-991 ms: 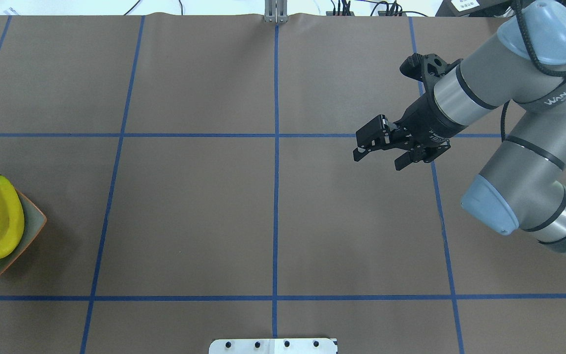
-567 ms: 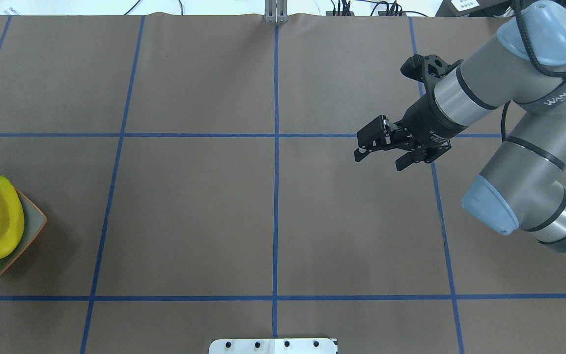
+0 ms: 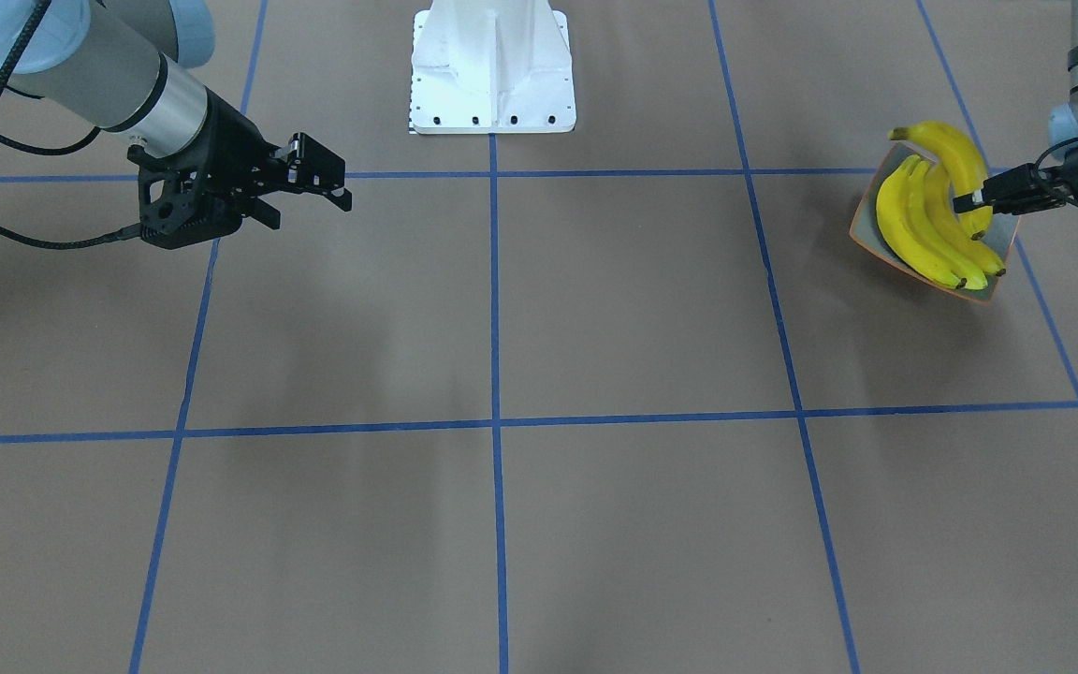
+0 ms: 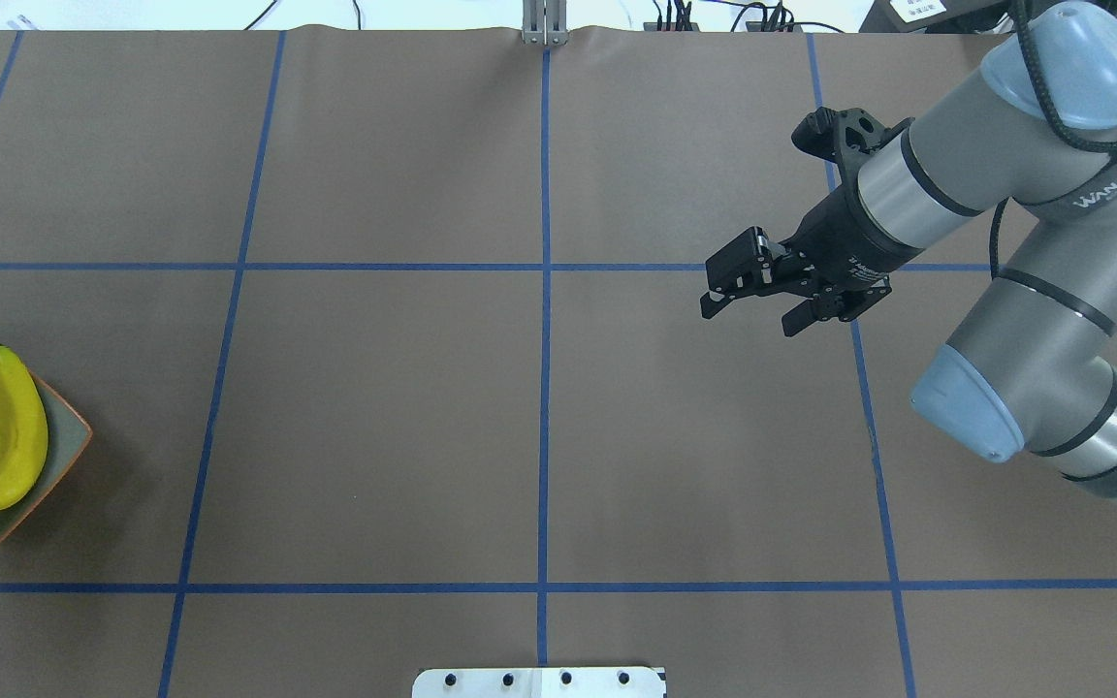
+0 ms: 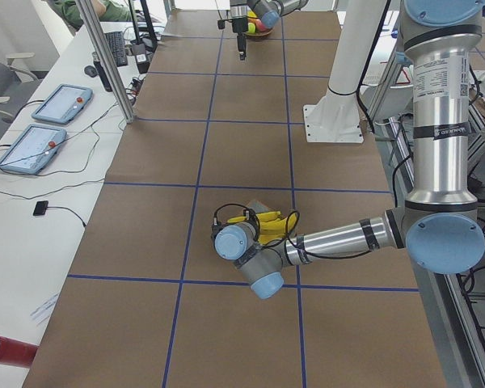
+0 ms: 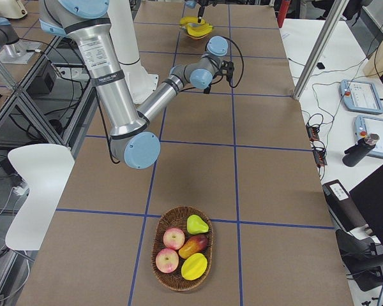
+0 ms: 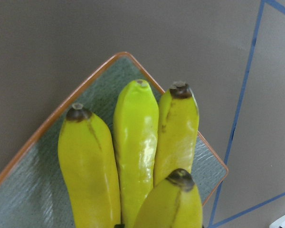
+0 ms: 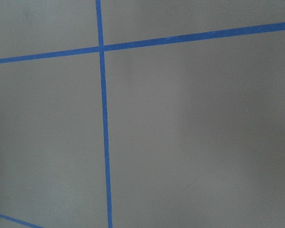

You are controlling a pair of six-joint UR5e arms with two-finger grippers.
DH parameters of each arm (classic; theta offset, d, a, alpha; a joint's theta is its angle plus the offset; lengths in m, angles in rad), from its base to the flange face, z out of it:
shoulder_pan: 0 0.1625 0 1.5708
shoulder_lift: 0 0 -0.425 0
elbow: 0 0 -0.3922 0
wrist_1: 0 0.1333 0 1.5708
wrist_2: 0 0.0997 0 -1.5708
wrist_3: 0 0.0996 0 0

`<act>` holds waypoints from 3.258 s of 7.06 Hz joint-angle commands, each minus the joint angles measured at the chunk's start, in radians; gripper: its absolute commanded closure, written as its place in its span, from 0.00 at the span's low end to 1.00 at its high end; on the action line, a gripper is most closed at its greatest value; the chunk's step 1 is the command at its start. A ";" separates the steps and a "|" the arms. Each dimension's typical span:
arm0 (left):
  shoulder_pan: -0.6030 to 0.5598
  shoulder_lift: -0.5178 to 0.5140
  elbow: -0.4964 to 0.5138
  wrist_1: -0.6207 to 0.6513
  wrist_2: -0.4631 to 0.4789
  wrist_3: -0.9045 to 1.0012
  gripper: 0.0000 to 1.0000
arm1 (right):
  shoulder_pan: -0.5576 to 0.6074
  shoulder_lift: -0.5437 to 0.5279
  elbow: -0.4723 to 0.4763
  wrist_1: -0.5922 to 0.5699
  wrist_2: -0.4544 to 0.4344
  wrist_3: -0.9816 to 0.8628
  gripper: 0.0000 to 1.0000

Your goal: Transfer all bananas from basket to plate

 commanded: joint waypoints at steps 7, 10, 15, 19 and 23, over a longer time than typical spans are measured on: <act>0.022 -0.041 0.049 0.007 0.041 -0.002 1.00 | -0.005 -0.001 -0.015 0.002 0.000 -0.003 0.01; 0.022 -0.045 0.063 0.007 0.041 0.000 1.00 | -0.009 0.001 -0.015 0.002 -0.005 -0.003 0.01; 0.004 -0.045 0.060 -0.024 0.027 -0.017 0.41 | -0.011 -0.001 -0.015 0.002 -0.008 -0.003 0.01; -0.022 -0.054 0.055 -0.035 0.024 -0.020 0.01 | -0.017 -0.002 -0.015 0.002 -0.008 -0.002 0.01; -0.171 -0.149 0.049 0.004 -0.065 -0.061 0.01 | -0.014 -0.001 -0.015 0.002 -0.012 -0.002 0.01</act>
